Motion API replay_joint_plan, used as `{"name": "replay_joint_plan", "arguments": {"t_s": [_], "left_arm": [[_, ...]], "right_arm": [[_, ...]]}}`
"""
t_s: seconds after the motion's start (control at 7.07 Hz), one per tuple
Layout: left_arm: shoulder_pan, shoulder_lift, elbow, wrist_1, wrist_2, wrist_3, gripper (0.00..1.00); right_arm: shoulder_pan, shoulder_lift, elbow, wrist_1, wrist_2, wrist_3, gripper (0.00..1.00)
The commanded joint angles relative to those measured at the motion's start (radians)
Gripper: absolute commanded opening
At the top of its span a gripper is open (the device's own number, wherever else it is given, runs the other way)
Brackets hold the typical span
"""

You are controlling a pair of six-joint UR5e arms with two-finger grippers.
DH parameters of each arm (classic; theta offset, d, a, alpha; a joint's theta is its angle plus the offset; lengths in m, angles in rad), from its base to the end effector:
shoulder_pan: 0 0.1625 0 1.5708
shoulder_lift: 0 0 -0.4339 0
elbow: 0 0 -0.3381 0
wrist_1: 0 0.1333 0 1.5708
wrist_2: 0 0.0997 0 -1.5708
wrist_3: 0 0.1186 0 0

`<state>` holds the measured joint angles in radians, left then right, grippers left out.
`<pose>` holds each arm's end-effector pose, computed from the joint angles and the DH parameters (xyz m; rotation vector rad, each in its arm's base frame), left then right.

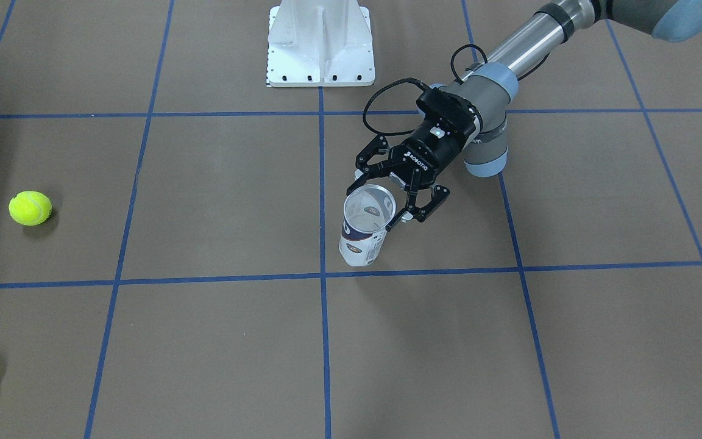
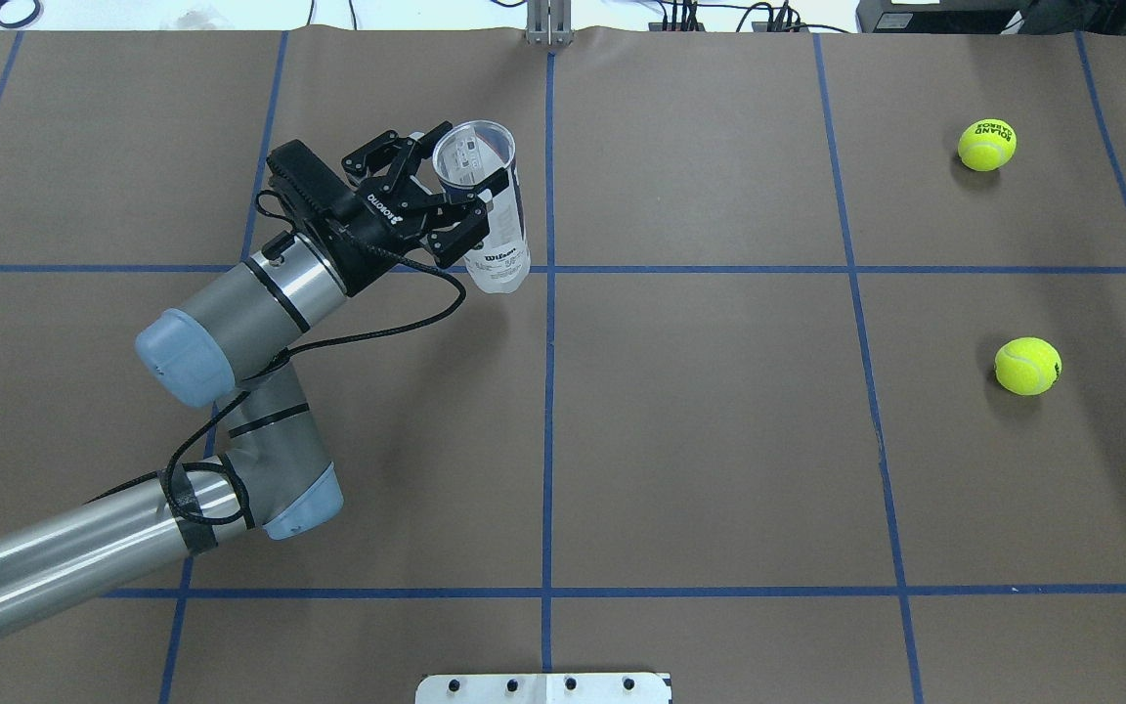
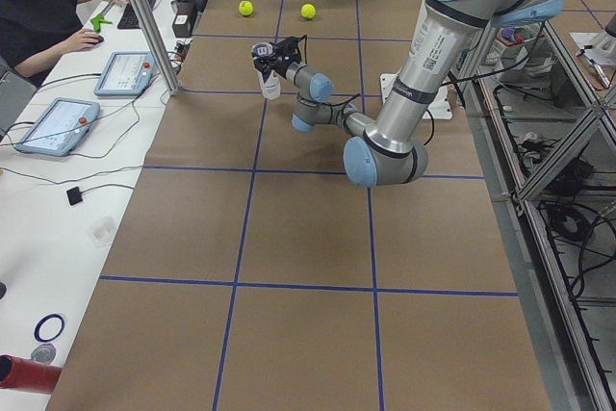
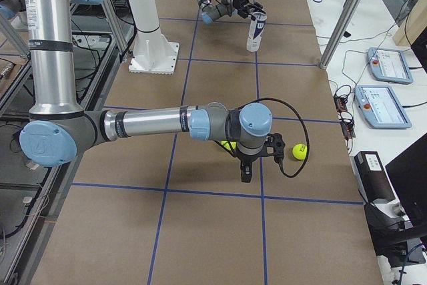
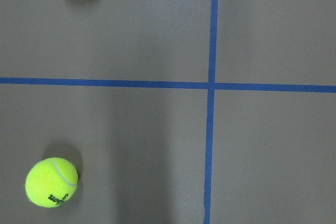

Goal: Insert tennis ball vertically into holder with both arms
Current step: 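Lift the can with the left gripper and tilt it upright, then lower the upright can onto the table with the left gripper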

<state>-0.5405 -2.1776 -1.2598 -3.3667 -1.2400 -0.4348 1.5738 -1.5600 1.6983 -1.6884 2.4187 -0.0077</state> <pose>0.4419 -0.4656 0.2781 1.6578 1.2244 0.0212 0.0457 -0.4407 0.6261 0.0240 -0.8478 -0.0132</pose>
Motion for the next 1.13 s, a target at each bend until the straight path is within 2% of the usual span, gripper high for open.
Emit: {"name": "replay_joint_plan", "arguments": {"t_s": [0.0, 0.99], "left_arm": [[0.023, 0.002, 0.023, -0.003, 0.001, 0.013, 0.38], [0.071, -0.014, 0.028, -0.007, 0.014, 0.013, 0.40]], "right_arm": [[0.000, 0.001, 0.000, 0.001, -0.001, 0.000, 0.99], [0.000, 0.000, -0.006, 0.001, -0.003, -0.002, 0.99]]}}
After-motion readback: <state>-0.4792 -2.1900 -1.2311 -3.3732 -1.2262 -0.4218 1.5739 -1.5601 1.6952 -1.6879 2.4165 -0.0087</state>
